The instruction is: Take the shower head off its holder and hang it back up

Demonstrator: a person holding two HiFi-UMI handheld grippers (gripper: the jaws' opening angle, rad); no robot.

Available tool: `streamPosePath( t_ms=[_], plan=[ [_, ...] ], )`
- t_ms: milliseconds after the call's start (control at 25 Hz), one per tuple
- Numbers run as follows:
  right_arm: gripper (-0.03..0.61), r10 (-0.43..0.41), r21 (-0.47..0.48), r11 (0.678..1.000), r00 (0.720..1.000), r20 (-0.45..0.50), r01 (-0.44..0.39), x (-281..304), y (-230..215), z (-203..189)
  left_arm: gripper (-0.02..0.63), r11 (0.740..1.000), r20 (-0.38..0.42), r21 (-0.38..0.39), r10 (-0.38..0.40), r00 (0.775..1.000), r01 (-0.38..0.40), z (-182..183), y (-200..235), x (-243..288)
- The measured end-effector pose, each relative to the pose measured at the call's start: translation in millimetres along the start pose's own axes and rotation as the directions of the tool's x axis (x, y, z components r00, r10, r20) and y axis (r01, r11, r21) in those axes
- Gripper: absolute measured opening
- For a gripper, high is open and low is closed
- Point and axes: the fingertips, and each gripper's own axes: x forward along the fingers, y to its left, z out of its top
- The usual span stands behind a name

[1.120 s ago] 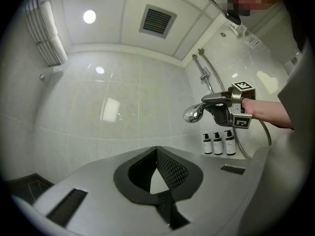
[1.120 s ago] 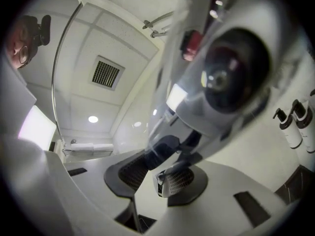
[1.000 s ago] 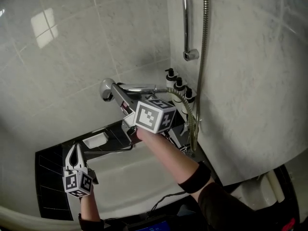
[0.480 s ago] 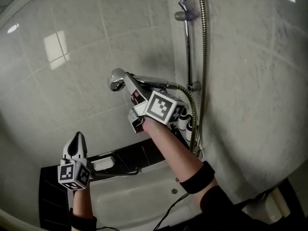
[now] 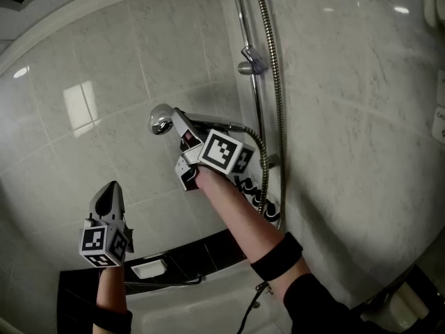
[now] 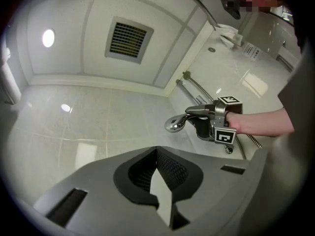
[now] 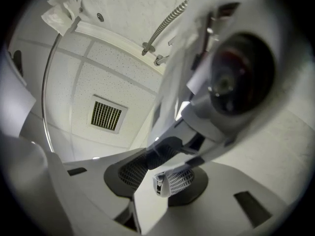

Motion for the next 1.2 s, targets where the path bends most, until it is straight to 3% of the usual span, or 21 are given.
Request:
streamPosePath(
  t_ms=[200, 560, 880, 1200],
  plan=[
    [0.132, 0.000, -0.002, 1.000, 0.999, 0.034, 0.000, 21.5, -3.8, 35.6, 0.000, 1.000, 0.041, -0.011, 0.001, 0.999, -0.001, 33.4, 2.3, 26.4],
    [0.133, 0.045, -0.020, 0.999, 0.995, 0.092, -0.044, 66.1, 1.1, 88.5, 0.000, 0.999, 0.072, 0.049, -0.004, 0.997, 0.000, 61.1, 0.4, 51.1],
    [0.133, 0.059, -0.094, 0.994, 0.991, 0.124, -0.047, 92.0, 18.7, 128.1, 0.000, 0.997, 0.094, 0.068, 0.017, 0.995, -0.024, 82.0, 3.1, 61.8],
    [0.133, 0.136, -0.113, 0.986, 0.981, 0.141, -0.121, 110.8, 52.1, 157.1, 0.000, 0.994, 0.116, 0.100, 0.027, 0.993, -0.038, 103.4, -3.9, 63.6]
  ],
)
